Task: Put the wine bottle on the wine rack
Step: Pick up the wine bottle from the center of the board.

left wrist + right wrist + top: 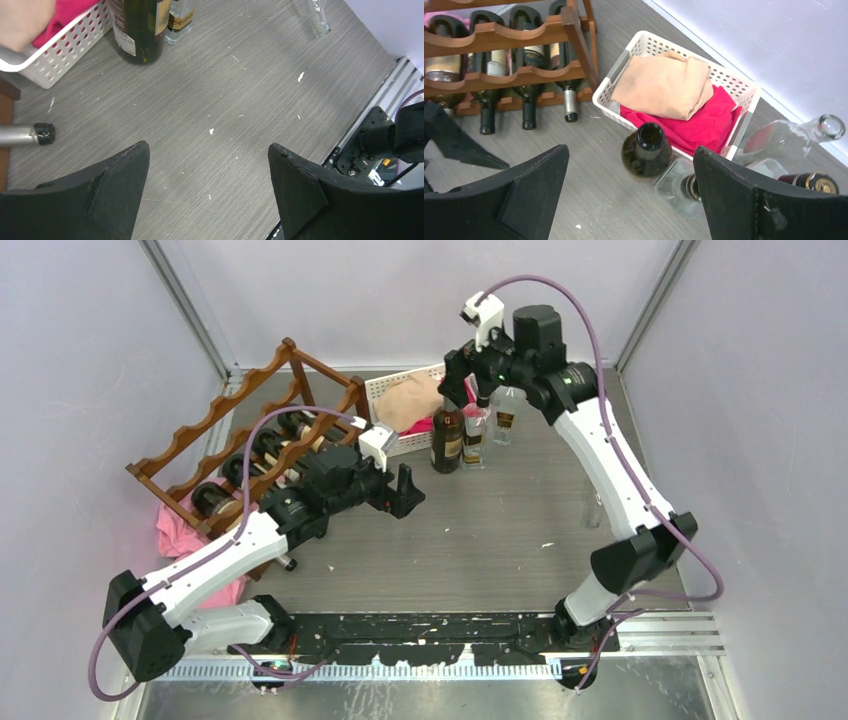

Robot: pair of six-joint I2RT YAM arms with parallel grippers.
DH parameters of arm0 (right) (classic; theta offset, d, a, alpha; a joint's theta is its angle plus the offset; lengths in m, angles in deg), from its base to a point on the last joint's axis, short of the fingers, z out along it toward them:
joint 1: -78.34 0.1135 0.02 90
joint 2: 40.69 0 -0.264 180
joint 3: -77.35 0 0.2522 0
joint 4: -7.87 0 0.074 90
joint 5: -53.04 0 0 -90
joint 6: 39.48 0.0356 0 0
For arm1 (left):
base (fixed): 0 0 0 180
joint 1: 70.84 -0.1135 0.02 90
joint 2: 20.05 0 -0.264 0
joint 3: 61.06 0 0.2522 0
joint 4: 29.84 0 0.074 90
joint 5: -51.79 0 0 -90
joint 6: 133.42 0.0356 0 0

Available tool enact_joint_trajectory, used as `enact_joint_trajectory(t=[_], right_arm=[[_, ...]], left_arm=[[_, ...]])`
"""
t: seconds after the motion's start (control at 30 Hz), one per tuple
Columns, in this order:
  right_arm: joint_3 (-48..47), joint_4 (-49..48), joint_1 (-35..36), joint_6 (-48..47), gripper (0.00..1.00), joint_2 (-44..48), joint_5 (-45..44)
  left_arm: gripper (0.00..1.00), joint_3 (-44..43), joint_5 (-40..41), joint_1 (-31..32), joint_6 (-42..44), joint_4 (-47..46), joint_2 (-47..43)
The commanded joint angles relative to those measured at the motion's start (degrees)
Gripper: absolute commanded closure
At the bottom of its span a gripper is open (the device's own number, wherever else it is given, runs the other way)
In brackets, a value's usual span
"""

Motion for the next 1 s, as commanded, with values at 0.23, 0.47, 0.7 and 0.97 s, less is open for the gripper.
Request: enact_joint_trajectory(t=[0.23,0.47,0.7,0.97], right_arm=[[-16.8,14.5,5.1,-5.3,0.07,-12.7,-13.0],[-19.2,14.9,5.3,-4.1,0.26,-16.7,-13.7],[-18.7,14.8,5.7,-3.0,0.41,-18.4,-13.8],[-18.3,12.6,5.6,-2.2,0.74,-18.0,-12.0]], left_arm=[[0.12,0.4,4.3,-0.7,3.5,-2.7,-2.8],[0.12,2.0,5.5,-0.8,2.6,-2.6,-4.8],[0.12,2.6,5.5,-0.8,1.1,-0.9,-7.3],[0.12,3.8,5.2,-0.8,0.0,-0.7,-10.0]])
